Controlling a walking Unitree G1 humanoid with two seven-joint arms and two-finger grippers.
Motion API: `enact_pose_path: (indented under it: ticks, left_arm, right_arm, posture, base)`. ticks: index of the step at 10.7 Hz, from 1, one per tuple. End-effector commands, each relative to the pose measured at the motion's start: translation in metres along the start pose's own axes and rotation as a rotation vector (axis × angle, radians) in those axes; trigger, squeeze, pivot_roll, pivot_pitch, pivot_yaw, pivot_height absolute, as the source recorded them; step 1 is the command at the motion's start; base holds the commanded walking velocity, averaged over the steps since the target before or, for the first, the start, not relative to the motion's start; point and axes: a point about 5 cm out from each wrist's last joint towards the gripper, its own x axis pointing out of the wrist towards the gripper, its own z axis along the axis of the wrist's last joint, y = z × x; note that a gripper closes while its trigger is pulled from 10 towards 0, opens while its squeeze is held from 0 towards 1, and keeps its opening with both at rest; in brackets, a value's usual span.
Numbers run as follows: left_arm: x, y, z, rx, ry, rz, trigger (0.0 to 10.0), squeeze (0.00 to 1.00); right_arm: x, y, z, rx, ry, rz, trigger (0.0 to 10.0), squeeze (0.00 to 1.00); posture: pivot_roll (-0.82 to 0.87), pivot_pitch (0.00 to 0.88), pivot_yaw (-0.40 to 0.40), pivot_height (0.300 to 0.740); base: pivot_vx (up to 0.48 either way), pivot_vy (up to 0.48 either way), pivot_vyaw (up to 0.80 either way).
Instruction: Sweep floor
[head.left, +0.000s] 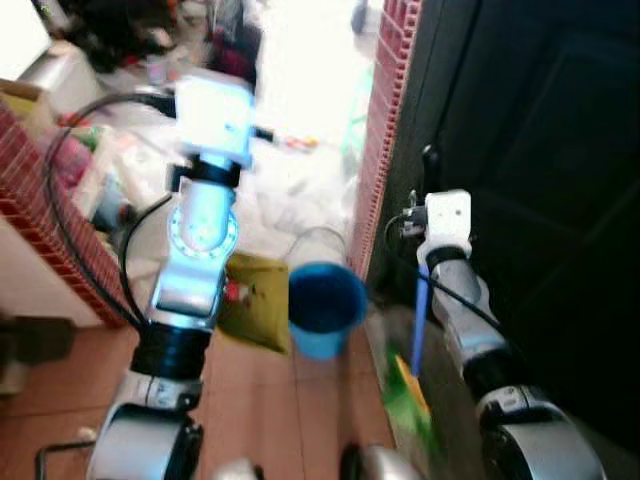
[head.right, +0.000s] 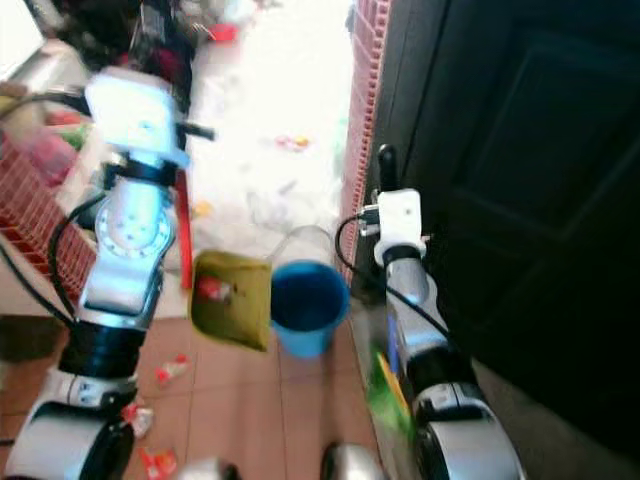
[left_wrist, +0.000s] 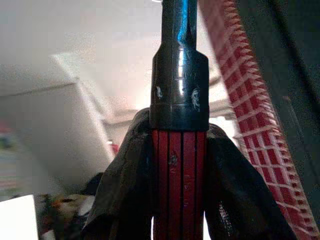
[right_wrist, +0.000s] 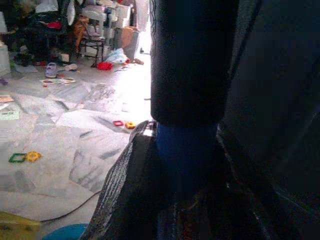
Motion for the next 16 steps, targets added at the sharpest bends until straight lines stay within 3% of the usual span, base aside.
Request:
enact_pose_path:
  ticks: [1,4,7,9,11,16]
  left_arm:
    - [0.01,-0.003,0.015,-0.026,-0.077,0.008,10.0,0.0]
    - [0.01,-0.007,0.012,-0.035,-0.065,0.013,10.0,0.0]
    - [0.027,0.013,0.021,0.085,-0.16,0.112,10.0,0.0]
    - [0.034,0.014,0.02,0.019,-0.137,0.147,10.0,0.0]
    - [0.031,0.011,0.016,-0.009,-0.115,0.137,10.0,0.0]
    - [0.03,0.013,0.01,-0.013,-0.097,0.133,10.0,0.0]
  right_arm:
    - [0.004,0.001,0.007,0.003,-0.028,-0.005,10.0,0.0]
    - [0.003,-0.003,0.005,-0.007,-0.024,-0.012,10.0,0.0]
    - [0.001,-0.002,0.005,-0.006,-0.026,-0.007,10.0,0.0]
    - [-0.001,-0.004,0.004,-0.004,-0.024,-0.012,10.0,0.0]
    - [-0.002,-0.006,0.001,0.0,-0.017,-0.017,10.0,0.0]
    - [-0.003,-0.008,0.0,-0.006,-0.011,-0.014,10.0,0.0]
  posture:
    - [-0.03,0.0,0.005,0.74]
    - [-0.04,0.0,0.007,0.74]
    - [-0.05,0.0,0.003,0.74]
    - [-0.06,0.0,0.007,0.74]
    - [-0.06,0.0,0.009,0.74]
    - [-0.06,0.0,0.002,0.74]
  base:
    - [0.0,0.0,0.0]
    - [0.0,0.0,0.0]
    - [0.0,0.0,0.0]
    - [0.146,0.0,0.0]
    - [0.126,0.416,0.0]
    - [0.0,0.364,0.0]
